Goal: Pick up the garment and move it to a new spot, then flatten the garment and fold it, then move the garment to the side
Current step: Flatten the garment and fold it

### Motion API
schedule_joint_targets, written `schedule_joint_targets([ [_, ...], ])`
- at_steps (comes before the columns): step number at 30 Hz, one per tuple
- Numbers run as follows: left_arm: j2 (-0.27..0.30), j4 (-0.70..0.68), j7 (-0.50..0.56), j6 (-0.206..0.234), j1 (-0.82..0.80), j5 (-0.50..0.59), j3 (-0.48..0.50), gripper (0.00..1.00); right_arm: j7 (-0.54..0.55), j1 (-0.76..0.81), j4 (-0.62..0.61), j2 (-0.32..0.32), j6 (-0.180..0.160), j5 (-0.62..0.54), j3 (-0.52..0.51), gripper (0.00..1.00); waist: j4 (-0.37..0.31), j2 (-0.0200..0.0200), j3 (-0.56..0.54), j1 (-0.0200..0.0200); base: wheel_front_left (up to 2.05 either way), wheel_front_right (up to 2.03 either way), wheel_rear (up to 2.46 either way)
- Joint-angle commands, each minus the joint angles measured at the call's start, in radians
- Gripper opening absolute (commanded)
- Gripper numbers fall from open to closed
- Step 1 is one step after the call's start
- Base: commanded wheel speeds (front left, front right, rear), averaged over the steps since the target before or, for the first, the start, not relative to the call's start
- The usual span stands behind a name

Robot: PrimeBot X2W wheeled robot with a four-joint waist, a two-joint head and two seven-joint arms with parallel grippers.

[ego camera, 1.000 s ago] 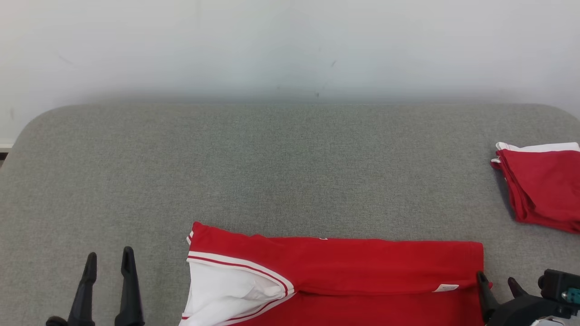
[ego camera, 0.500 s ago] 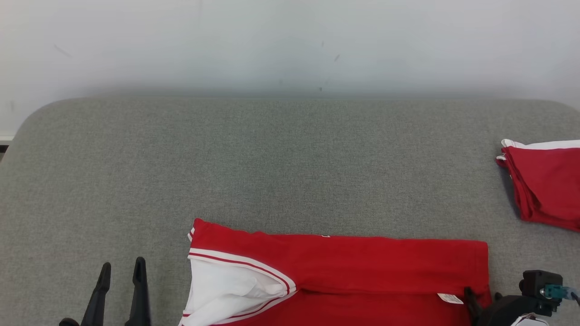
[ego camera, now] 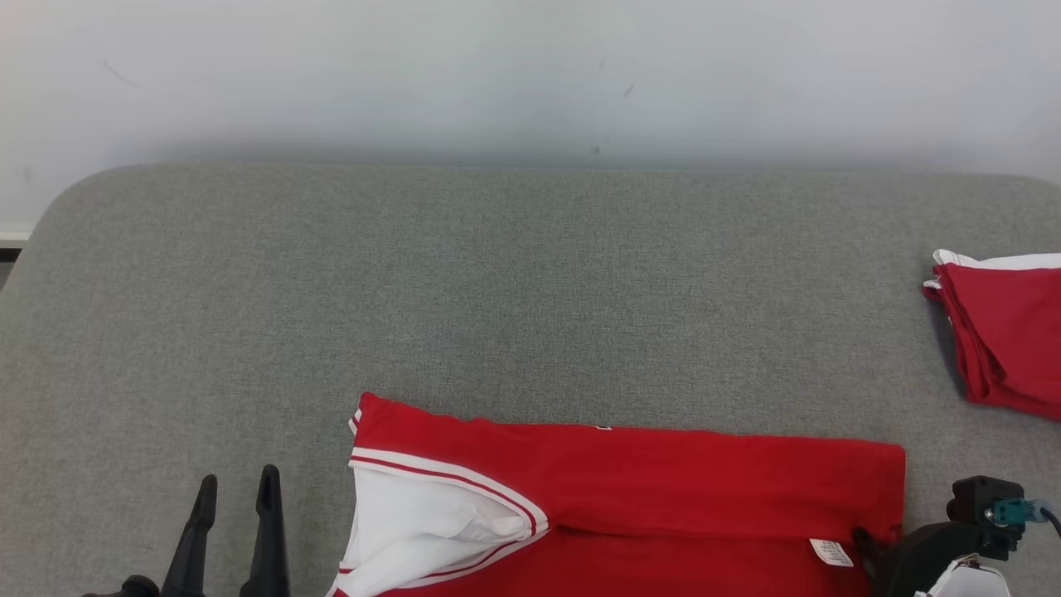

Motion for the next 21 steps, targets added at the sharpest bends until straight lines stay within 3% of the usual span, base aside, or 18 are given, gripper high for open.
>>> schedule_joint_targets([
  [1, -0.004, 0.003, -0.002, 0.000, -0.005, -0.009, -0.004, 1.00, 0.027, 0.022, 0.012, 0.012, 0.003, 0.003, 0.013, 0.19, 0.001, 0.0000, 0.001, 0.0000, 0.00, 0.00, 0.00],
  [2, -0.005, 0.004, -0.002, 0.001, -0.007, -0.008, -0.005, 1.00, 0.029, 0.020, 0.009, 0.011, 0.003, 0.003, 0.013, 0.05, 0.001, 0.0000, 0.001, 0.0000, 0.00, 0.00, 0.00],
  [3, -0.006, 0.004, -0.002, 0.003, -0.008, -0.007, -0.005, 1.00, 0.028, 0.017, 0.002, 0.010, 0.003, -0.002, 0.013, 0.00, 0.001, 0.0000, 0.001, 0.0000, 0.00, 0.00, 0.00],
  [12, -0.008, 0.003, 0.001, 0.011, -0.011, -0.003, -0.016, 1.00, -0.013, -0.018, -0.052, 0.004, 0.001, -0.069, -0.045, 0.00, -0.003, 0.0000, -0.001, 0.0000, 0.00, 0.00, 0.00],
  [21, -0.004, -0.006, 0.004, 0.018, 0.001, -0.007, -0.023, 1.00, 0.026, -0.003, -0.184, 0.005, 0.001, -0.153, -0.180, 0.00, -0.006, 0.0000, -0.005, 0.0000, 0.00, 0.00, 0.00],
])
